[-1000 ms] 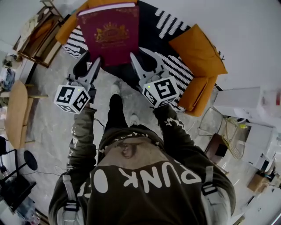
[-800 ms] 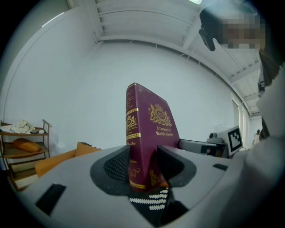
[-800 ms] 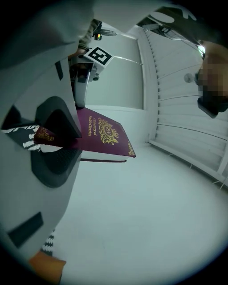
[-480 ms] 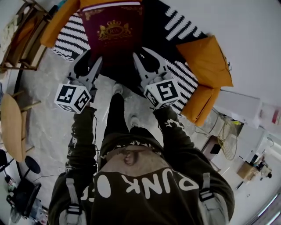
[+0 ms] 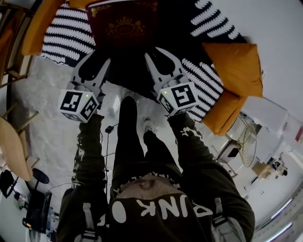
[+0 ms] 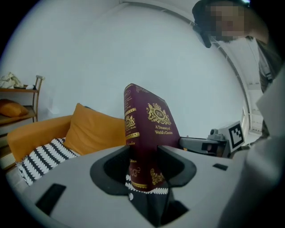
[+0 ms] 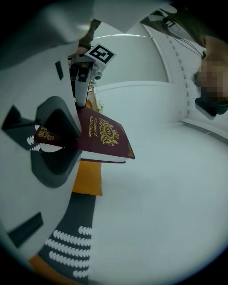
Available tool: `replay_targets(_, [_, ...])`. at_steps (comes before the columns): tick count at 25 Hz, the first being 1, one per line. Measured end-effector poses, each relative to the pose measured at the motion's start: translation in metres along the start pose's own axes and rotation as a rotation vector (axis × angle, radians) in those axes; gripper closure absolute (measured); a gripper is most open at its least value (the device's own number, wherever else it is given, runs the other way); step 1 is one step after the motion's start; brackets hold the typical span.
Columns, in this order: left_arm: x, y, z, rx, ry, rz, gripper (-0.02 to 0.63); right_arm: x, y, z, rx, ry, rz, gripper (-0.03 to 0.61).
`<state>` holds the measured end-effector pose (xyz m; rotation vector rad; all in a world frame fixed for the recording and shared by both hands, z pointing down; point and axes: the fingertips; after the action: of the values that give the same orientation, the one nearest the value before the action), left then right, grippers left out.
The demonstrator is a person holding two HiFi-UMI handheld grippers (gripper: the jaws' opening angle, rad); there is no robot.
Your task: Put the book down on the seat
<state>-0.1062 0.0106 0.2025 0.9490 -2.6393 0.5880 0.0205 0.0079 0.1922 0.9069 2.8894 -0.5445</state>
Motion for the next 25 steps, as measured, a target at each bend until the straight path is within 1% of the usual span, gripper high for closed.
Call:
replay_targets(3, [0.034, -0.03, -0.04, 0.038, 0.034, 0.009, 0.437, -0.02, -0.036, -0.045, 0.051, -0.032, -0.017, 0.492])
replay_targets(6, [0.07, -0.058, -0.08, 0.072, 0.051, 0.018, 0.437, -0.039, -0.073, -0.092, 0.096, -0.058, -0.034, 0.492])
replay_targets(9, [0.102, -0.078, -0.119, 0.105, 0.075, 0.035, 0.437, -0.05, -0.103, -0.136, 0.139, -0.083, -0.036, 0.491])
replay_targets(16, [0.155, -0.112, -0.207, 0.186, 0.119, 0.053, 0.437, -0.072, -0.153, -0.236, 0.24, -0.136, -0.051, 0.489])
replay_targets(19, [0.165, -0.126, -0.236, 0.229, 0.135, 0.052, 0.437, -0.083, -0.164, -0.265, 0.286, -0.146, -0.057, 0.488])
replay_targets(25, [0.186, -0.141, -0.28, 0.285, 0.168, 0.057, 0.436, -0.091, -0.183, -0.308, 0.35, -0.153, -0.067, 0.488])
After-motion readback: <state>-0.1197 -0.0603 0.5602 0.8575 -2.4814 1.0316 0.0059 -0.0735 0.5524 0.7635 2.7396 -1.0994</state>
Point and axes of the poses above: the fingertips, and each gripper's own axes: y backward along the fingers, x to its left, z out of its top, and after that the axes turned 5 degrees about -z, right-handed
